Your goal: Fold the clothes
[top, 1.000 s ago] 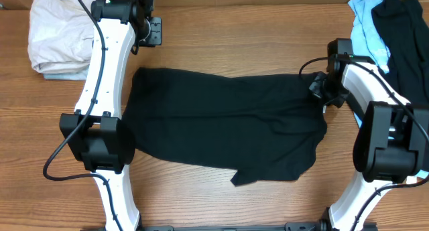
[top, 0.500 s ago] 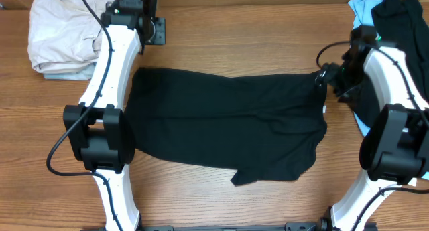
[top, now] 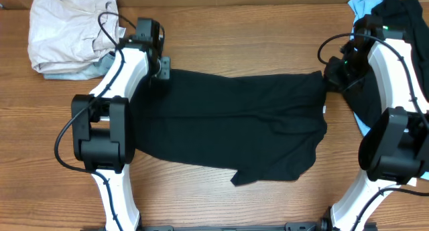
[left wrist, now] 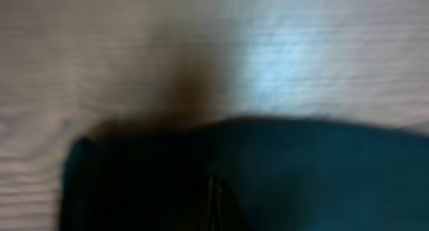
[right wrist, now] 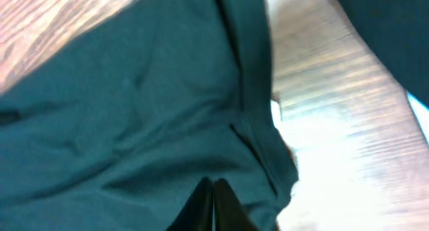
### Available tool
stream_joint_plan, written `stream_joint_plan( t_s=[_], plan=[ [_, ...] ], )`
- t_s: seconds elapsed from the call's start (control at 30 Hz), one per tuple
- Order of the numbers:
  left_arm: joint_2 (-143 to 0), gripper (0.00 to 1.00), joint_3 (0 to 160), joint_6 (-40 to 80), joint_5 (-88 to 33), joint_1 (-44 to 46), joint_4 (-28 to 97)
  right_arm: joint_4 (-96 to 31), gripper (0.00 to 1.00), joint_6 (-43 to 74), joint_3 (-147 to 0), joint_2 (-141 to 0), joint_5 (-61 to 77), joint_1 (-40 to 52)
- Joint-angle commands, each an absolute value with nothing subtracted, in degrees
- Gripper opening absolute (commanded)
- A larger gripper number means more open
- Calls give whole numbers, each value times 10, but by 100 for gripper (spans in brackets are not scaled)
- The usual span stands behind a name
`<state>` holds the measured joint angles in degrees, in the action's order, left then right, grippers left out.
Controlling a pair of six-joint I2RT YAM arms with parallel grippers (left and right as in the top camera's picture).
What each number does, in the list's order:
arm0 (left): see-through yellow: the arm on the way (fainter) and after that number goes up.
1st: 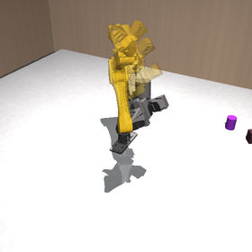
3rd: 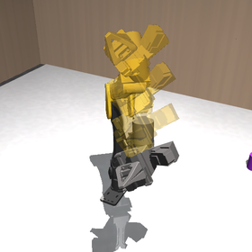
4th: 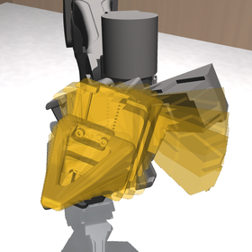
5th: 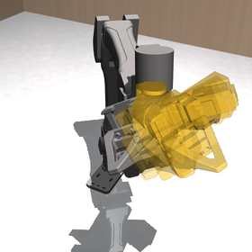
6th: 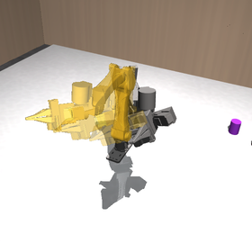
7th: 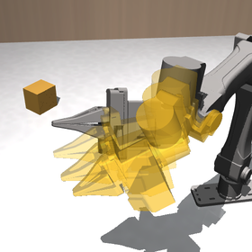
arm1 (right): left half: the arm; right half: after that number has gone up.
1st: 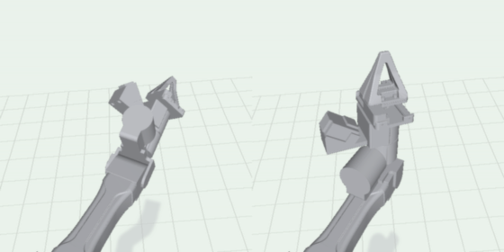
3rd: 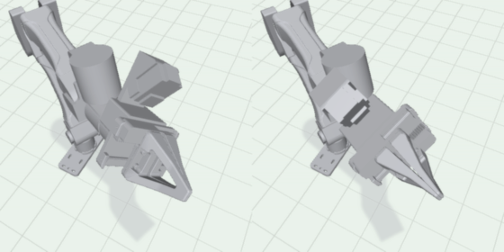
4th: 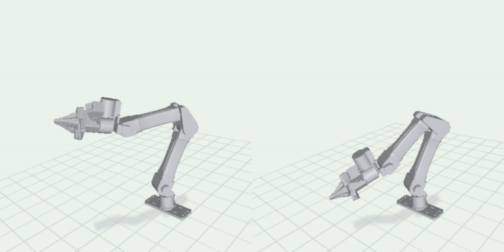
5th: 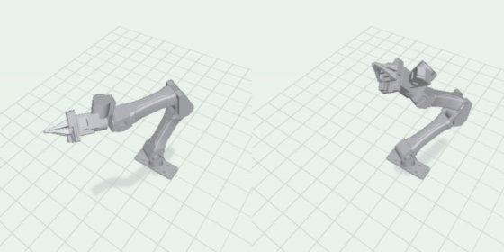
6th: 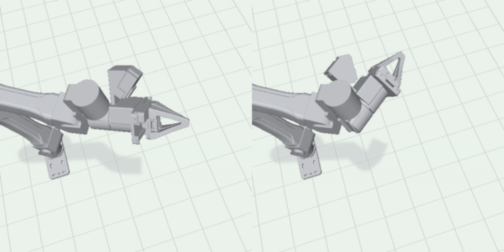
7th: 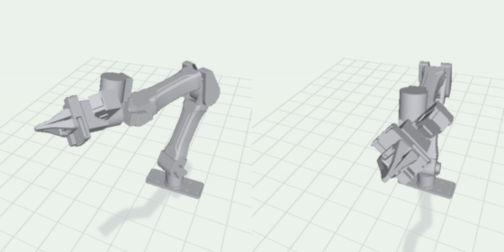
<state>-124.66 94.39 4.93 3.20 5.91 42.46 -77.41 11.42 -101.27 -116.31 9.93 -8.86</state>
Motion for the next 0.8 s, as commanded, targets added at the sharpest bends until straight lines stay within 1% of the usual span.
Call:
stream_joint_plan(
  t_s=[0.0, 0.1, 0.2, 0.27, 0.33, 0.57, 0.77],
  plan=[
    [-1254, 4, 907, 53, 30, 55, 412, -750, 4, 111, -1018, -1158, 106, -66],
    [-1254, 4, 898, 53, 31, 55, 405, -714, 4, 111, -1002, -1159, 106, -44],
    [-1254, 4, 898, 53, 34, 55, 389, -653, 4, 125, -960, -1159, 95, -18],
    [-1254, 4, 898, 53, 36, 55, 385, -622, 4, 152, -920, -1159, 68, -9],
    [-1254, 4, 898, 54, 36, 55, 383, -597, 4, 153, -883, -1159, 67, -8],
    [-1254, 4, 898, 171, 57, 38, 381, -506, 4, 173, -788, -1159, 58, -8],
    [-1254, 4, 898, 183, 55, 36, 374, -390, 4, 181, -724, -1160, 49, -8]
  ],
)
